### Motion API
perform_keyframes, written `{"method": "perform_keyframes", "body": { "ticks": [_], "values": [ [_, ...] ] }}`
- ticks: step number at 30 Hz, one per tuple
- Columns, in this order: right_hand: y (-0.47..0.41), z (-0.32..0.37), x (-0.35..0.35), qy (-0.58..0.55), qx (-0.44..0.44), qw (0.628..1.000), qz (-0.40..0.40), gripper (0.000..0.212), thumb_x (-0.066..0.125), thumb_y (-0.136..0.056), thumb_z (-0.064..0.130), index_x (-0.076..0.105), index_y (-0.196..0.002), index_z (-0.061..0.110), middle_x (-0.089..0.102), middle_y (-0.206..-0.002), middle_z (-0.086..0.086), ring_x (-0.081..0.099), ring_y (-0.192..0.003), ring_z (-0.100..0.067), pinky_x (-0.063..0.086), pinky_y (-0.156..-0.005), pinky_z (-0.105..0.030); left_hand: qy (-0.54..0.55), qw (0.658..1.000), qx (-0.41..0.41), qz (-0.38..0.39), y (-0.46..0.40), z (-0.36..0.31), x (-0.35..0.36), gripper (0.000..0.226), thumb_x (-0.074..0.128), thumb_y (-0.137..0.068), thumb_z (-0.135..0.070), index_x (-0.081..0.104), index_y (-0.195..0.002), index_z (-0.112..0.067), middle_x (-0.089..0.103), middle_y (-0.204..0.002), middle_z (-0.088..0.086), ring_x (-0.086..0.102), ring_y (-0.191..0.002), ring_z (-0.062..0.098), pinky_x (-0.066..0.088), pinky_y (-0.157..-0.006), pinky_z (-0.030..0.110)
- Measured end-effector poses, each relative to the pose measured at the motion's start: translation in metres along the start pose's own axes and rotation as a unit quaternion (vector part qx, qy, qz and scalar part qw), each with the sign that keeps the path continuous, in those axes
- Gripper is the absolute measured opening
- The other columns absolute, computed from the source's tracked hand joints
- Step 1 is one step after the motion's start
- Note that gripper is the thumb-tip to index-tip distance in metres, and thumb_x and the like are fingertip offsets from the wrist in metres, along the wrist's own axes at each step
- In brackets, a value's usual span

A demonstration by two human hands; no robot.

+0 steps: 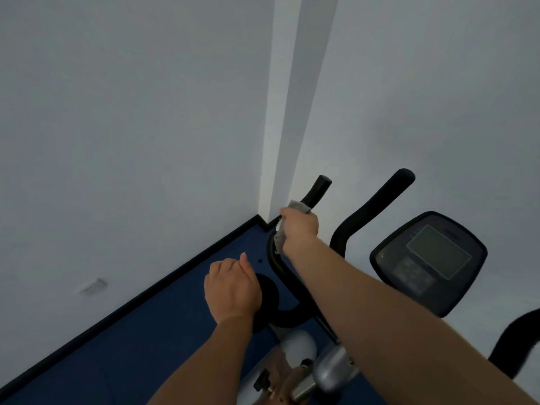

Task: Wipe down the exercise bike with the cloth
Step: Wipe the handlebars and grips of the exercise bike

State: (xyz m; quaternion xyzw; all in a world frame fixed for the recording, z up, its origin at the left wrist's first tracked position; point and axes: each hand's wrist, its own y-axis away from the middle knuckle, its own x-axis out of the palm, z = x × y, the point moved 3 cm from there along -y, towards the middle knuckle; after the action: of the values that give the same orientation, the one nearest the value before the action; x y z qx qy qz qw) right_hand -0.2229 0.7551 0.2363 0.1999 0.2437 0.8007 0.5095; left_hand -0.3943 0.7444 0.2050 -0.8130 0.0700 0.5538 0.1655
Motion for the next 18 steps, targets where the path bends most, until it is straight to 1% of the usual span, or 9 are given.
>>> {"method": "perform_keyframes", "body": {
  "ticks": [1, 3, 5, 7, 9, 11, 14, 16, 18],
  "values": [
    [-0.002, 0.012, -0.001, 0.011, -0.001, 1.0, 0.001, 0.03, 0.069, -0.084, 0.012, 0.059, -0.112, 0.011, 0.061, -0.086, -0.005, 0.057, -0.064, -0.016, 0.048, -0.056, -0.027, 0.01, 1.0, -0.004, -0.009, 0.0, 0.0, -0.001, 0.064, 0.018, -0.102, -0.032, 0.059, -0.058, -0.008, 0.058, -0.061, 0.004, 0.055, -0.072, 0.027, 0.045, -0.066, 0.038],
    [-0.007, 0.042, -0.003, 0.011, -0.037, 0.999, -0.022, 0.032, 0.065, -0.087, 0.01, 0.056, -0.117, 0.013, 0.055, -0.082, 0.0, 0.052, -0.062, -0.014, 0.045, -0.056, -0.026, 0.024, 0.999, -0.01, -0.02, 0.0, 0.0, -0.002, 0.063, 0.021, -0.102, -0.032, 0.058, -0.056, -0.009, 0.058, -0.06, 0.004, 0.055, -0.072, 0.026, 0.046, -0.064, 0.039],
    [-0.014, 0.068, -0.008, 0.006, -0.109, 0.993, -0.045, 0.054, 0.063, -0.087, 0.005, 0.047, -0.137, 0.018, 0.06, -0.086, 0.003, 0.056, -0.069, -0.016, 0.051, -0.068, -0.03, 0.035, 0.999, -0.013, -0.023, 0.001, 0.001, -0.002, 0.062, 0.022, -0.102, -0.032, 0.057, -0.055, -0.01, 0.057, -0.06, 0.003, 0.055, -0.072, 0.025, 0.047, -0.064, 0.039],
    [-0.013, 0.08, -0.011, 0.035, -0.17, 0.984, -0.045, 0.071, 0.065, -0.088, 0.002, 0.035, -0.147, 0.025, 0.06, -0.087, 0.009, 0.059, -0.076, -0.013, 0.055, -0.077, -0.034, 0.041, 0.999, -0.012, -0.03, 0.001, 0.001, -0.003, 0.062, 0.022, -0.102, -0.032, 0.056, -0.055, -0.01, 0.056, -0.059, 0.003, 0.054, -0.071, 0.025, 0.047, -0.063, 0.04],
    [-0.012, 0.082, -0.015, 0.101, -0.246, 0.963, -0.038, 0.07, 0.064, -0.09, 0.003, 0.033, -0.149, 0.024, 0.057, -0.089, 0.009, 0.058, -0.079, -0.008, 0.049, -0.075, -0.025, 0.046, 0.998, -0.011, -0.033, 0.0, 0.001, -0.002, 0.062, 0.022, -0.102, -0.032, 0.057, -0.055, -0.01, 0.057, -0.06, 0.002, 0.054, -0.072, 0.025, 0.047, -0.064, 0.04],
    [-0.013, 0.082, -0.018, 0.183, -0.333, 0.924, -0.034, 0.069, 0.062, -0.092, 0.005, 0.032, -0.15, 0.025, 0.055, -0.098, 0.003, 0.057, -0.082, -0.008, 0.047, -0.075, -0.022, 0.046, 0.998, -0.014, -0.032, 0.0, 0.001, -0.003, 0.062, 0.022, -0.102, -0.033, 0.057, -0.056, -0.011, 0.057, -0.061, 0.001, 0.054, -0.073, 0.024, 0.047, -0.064, 0.039],
    [-0.015, 0.078, -0.019, 0.325, -0.435, 0.839, -0.043, 0.056, 0.057, -0.095, 0.008, 0.041, -0.147, 0.022, 0.055, -0.114, -0.003, 0.057, -0.096, -0.015, 0.05, -0.083, -0.026, 0.047, 0.998, -0.017, -0.028, 0.001, 0.001, -0.002, 0.061, 0.021, -0.102, -0.034, 0.056, -0.056, -0.012, 0.056, -0.061, 0.0, 0.053, -0.073, 0.023, 0.046, -0.064, 0.038],
    [-0.015, 0.081, -0.019, 0.447, -0.505, 0.736, -0.057, 0.041, 0.054, -0.094, 0.008, 0.055, -0.135, 0.013, 0.059, -0.12, -0.01, 0.055, -0.107, -0.026, 0.048, -0.092, -0.035, 0.049, 0.998, -0.02, -0.019, 0.001, 0.001, -0.002, 0.062, 0.019, -0.102, -0.035, 0.055, -0.056, -0.013, 0.056, -0.062, 0.0, 0.053, -0.074, 0.022, 0.046, -0.065, 0.037],
    [-0.016, 0.085, -0.017, 0.58, -0.542, 0.606, -0.054, 0.033, 0.051, -0.094, 0.01, 0.063, -0.124, 0.007, 0.065, -0.116, -0.015, 0.057, -0.107, -0.034, 0.042, -0.102, -0.043, 0.05, 0.998, -0.021, -0.015, 0.001, 0.001, -0.001, 0.062, 0.019, -0.102, -0.035, 0.056, -0.057, -0.013, 0.057, -0.062, 0.0, 0.053, -0.075, 0.022, 0.046, -0.066, 0.037]
  ]
}}
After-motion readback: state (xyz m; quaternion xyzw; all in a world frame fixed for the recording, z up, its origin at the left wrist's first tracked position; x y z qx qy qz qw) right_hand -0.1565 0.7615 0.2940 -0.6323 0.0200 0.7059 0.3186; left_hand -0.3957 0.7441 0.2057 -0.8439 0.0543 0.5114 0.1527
